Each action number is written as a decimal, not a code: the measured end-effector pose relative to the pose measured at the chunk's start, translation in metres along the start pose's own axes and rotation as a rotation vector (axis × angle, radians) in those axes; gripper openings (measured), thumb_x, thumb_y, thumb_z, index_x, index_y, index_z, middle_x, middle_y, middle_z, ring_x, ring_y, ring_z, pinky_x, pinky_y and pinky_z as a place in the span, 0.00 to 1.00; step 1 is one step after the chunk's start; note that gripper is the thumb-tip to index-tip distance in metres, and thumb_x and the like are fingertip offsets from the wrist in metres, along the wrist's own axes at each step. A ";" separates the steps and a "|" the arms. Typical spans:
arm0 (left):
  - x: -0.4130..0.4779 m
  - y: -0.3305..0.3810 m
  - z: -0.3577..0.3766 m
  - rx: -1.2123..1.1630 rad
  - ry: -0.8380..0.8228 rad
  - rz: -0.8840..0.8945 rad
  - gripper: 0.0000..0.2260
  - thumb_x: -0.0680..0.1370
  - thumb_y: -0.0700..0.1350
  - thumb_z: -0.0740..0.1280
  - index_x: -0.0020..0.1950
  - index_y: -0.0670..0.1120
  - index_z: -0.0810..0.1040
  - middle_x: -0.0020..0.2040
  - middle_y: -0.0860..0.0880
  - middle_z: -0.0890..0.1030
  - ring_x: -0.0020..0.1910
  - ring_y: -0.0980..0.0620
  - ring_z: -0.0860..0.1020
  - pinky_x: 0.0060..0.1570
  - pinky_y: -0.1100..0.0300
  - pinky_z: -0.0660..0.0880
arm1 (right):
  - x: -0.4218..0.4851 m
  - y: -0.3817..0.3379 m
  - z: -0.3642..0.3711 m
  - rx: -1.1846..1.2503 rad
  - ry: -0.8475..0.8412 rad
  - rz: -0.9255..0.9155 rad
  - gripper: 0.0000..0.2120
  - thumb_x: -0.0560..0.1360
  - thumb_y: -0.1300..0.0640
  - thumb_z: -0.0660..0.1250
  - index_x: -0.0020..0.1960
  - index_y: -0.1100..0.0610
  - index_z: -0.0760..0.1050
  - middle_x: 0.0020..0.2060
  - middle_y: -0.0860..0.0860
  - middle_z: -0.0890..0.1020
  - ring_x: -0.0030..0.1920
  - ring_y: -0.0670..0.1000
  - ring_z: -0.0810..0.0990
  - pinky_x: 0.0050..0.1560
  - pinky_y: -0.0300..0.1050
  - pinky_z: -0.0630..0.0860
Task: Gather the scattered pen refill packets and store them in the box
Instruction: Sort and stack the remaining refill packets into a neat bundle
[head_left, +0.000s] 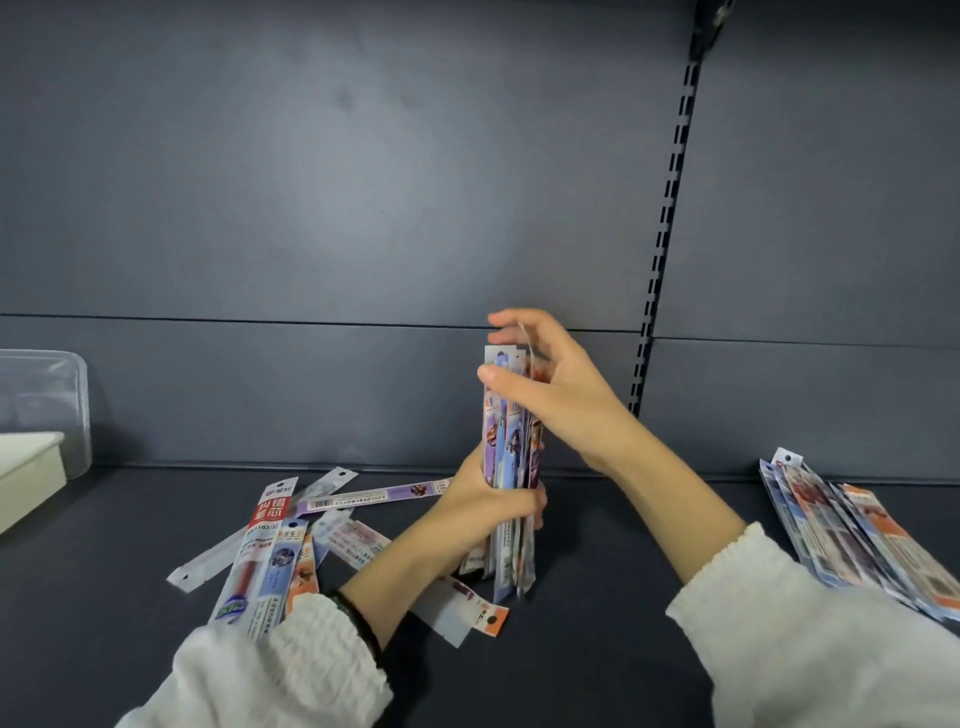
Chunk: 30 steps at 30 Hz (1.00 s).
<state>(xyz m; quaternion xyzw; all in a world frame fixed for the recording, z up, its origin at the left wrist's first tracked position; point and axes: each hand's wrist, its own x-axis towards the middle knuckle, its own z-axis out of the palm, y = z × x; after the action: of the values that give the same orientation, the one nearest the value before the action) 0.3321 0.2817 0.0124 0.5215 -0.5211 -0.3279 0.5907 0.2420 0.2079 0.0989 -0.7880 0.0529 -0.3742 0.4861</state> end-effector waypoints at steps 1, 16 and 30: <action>-0.001 0.000 0.000 -0.005 -0.015 -0.008 0.21 0.66 0.35 0.67 0.58 0.44 0.71 0.34 0.47 0.78 0.35 0.51 0.78 0.43 0.56 0.78 | 0.001 0.001 0.000 0.005 -0.006 0.020 0.15 0.74 0.59 0.70 0.57 0.45 0.73 0.56 0.47 0.77 0.45 0.40 0.81 0.45 0.37 0.79; 0.036 0.043 0.072 -0.002 -0.211 -0.276 0.16 0.74 0.31 0.64 0.55 0.50 0.71 0.36 0.45 0.77 0.30 0.53 0.78 0.33 0.61 0.78 | -0.032 0.012 -0.104 0.107 0.234 0.147 0.06 0.76 0.54 0.67 0.52 0.51 0.74 0.47 0.50 0.80 0.46 0.46 0.81 0.50 0.44 0.78; 0.106 -0.006 0.221 0.045 0.071 -0.469 0.20 0.69 0.37 0.70 0.61 0.45 0.76 0.53 0.44 0.83 0.50 0.47 0.81 0.52 0.54 0.78 | -0.128 0.106 -0.296 -0.324 0.574 0.410 0.05 0.79 0.58 0.60 0.50 0.53 0.74 0.53 0.51 0.77 0.54 0.52 0.76 0.49 0.45 0.72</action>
<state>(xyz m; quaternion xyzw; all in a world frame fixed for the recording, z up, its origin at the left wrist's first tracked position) 0.1470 0.1208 0.0169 0.6527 -0.3715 -0.4259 0.5045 -0.0098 -0.0054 0.0174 -0.6908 0.4015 -0.4614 0.3856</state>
